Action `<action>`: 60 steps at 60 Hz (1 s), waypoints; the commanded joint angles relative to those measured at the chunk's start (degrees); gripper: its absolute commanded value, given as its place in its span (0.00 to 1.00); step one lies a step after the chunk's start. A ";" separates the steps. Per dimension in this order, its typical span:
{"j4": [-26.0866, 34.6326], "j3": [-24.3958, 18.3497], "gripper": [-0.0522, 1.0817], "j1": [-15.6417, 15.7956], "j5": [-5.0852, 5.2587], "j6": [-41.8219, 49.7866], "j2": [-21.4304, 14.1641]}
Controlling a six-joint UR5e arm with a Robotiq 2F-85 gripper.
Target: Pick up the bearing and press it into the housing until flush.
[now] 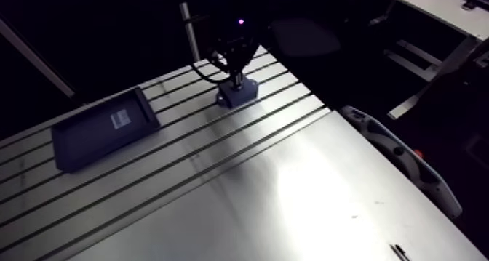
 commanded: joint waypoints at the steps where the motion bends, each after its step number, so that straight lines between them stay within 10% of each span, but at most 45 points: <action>1: 0.00 0.06 1.00 -0.10 0.00 -0.06 0.19; 60: -1.06 0.48 1.00 -0.01 0.17 -0.24 0.90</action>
